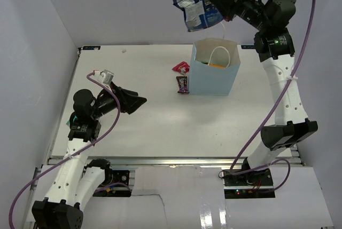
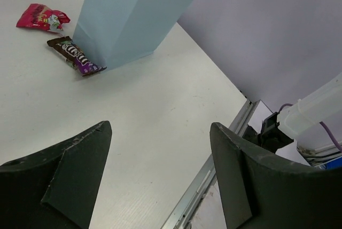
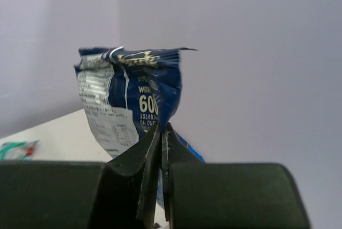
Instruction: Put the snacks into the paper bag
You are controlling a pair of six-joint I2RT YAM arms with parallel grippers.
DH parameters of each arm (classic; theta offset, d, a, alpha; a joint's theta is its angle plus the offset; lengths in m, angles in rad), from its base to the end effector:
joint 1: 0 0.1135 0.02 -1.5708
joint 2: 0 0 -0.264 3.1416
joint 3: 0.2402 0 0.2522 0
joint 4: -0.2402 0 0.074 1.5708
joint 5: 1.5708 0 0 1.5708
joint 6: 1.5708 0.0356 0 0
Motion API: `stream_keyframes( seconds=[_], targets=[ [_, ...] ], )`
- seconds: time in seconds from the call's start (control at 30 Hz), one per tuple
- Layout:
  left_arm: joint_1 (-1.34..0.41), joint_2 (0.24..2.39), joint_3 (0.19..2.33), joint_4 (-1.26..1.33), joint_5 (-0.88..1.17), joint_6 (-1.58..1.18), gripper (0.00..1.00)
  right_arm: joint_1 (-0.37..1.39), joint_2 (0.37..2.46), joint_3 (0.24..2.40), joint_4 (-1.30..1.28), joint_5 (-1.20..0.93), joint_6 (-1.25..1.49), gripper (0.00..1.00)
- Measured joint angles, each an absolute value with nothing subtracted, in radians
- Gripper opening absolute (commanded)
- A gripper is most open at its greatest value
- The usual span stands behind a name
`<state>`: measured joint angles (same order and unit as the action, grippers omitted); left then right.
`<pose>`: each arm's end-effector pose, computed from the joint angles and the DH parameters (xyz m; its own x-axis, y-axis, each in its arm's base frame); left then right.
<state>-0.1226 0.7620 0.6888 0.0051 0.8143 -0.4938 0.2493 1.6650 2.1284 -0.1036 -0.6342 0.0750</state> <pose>0.1714 -0.0472 0.3310 -0.4406 -0.2735 -0.8550 0.6760 0.5257 -0.5164 0.3177 0.1027 0.5756 0.2851 0.1349 -0.9490 -0.7597 0.6355 -0.1379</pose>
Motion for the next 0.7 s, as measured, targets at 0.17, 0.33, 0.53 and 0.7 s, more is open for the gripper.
stream_keyframes(
  seconds=[0.17, 0.33, 0.53, 0.7],
  targets=[
    [-0.123, 0.763, 0.664, -0.016, 0.756, -0.493, 0.91, 0.162, 1.643, 2.057, -0.072, -0.503, 0.089, 0.08],
    [-0.123, 0.770, 0.662, -0.070, 0.673, -0.493, 0.91, 0.125, 1.622, 1.845, -0.033, -0.430, 0.111, 0.08],
    [-0.123, 0.829, 0.661, -0.077, 0.601, -0.543, 0.93, 0.124, 1.616, 1.637, -0.025, -0.398, 0.130, 0.25],
    [-0.123, 0.928, 0.661, -0.031, 0.556, -0.649, 0.96, 0.113, 1.579, 1.555, -0.013, -0.391, 0.132, 0.89]
  ],
)
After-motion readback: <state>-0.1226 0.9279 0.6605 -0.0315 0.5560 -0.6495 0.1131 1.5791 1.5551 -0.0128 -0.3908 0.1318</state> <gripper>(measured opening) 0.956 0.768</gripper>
